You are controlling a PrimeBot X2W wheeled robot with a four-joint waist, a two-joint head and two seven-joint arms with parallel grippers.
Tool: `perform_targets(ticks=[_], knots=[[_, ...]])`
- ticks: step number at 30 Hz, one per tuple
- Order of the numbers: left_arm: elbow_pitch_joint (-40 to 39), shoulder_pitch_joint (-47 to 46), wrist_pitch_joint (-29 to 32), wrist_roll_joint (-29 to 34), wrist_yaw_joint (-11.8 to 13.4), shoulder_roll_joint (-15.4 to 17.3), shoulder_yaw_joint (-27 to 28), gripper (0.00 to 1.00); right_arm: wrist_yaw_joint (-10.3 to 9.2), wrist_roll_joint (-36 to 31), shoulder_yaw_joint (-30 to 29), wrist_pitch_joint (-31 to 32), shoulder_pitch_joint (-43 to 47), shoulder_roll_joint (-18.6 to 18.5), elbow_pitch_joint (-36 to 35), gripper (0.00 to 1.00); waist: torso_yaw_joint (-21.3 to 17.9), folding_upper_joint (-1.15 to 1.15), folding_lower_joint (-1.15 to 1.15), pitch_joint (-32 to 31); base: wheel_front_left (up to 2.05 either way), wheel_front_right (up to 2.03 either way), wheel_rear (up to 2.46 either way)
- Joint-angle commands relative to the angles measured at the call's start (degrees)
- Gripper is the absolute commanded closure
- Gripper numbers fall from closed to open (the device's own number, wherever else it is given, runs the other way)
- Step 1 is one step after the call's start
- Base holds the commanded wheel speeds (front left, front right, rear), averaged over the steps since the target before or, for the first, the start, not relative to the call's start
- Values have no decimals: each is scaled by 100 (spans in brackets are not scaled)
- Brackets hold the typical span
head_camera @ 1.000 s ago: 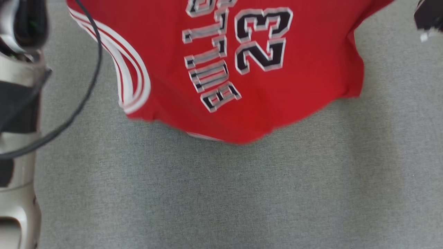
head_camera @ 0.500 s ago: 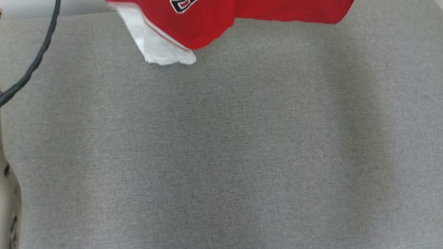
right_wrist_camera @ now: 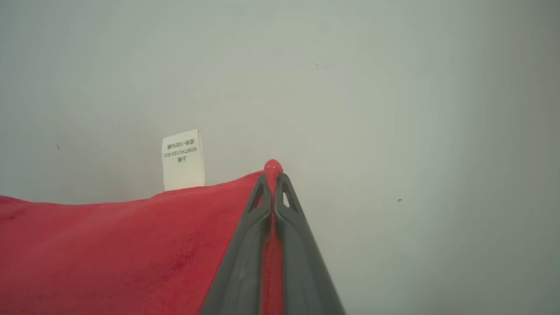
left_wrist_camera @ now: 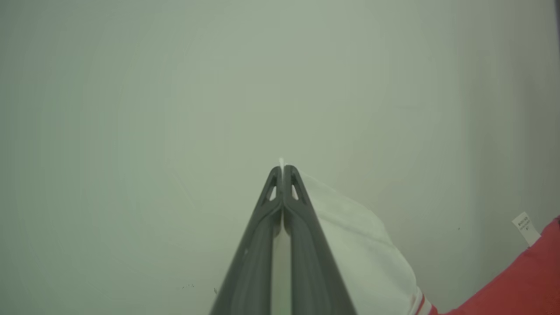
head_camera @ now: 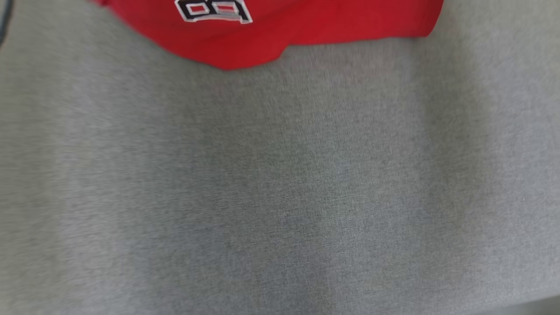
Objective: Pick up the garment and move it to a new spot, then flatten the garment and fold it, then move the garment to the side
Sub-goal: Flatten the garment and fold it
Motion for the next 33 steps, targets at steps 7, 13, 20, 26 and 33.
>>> perform_targets(ticks=[7, 13, 20, 26, 33], knots=[[-472, -644, -994, 671, -44, 626, -181, 100, 1, -439, -461, -1386, -581, 725, 310, 100, -662, 0, -1, 1084, 0, 0, 0], [-937, -1463, -1552, 1178, 75, 430, 121, 100, 1, -1083, -1113, -2154, -1189, 1107, 307, 100, -757, 0, -1, 1285, 0, 0, 0], [-1657, -1996, -1559, 1386, 15, -153, 856, 100, 1, -1798, -1743, -2188, -1365, 1233, -979, 100, -648, 0, -1, 1760, 0, 0, 0], [-1476, -1362, -1562, 1341, -79, -120, 897, 100, 1, -2111, -1623, -2191, -1093, 1216, -870, 100, -542, 0, -1, 2079, 0, 0, 0], [-1390, -265, -1562, 636, -74, 297, 339, 100, 1, -2182, -1241, -2193, -635, 981, -430, 100, -349, 0, -1, 2052, 0, 0, 0]])
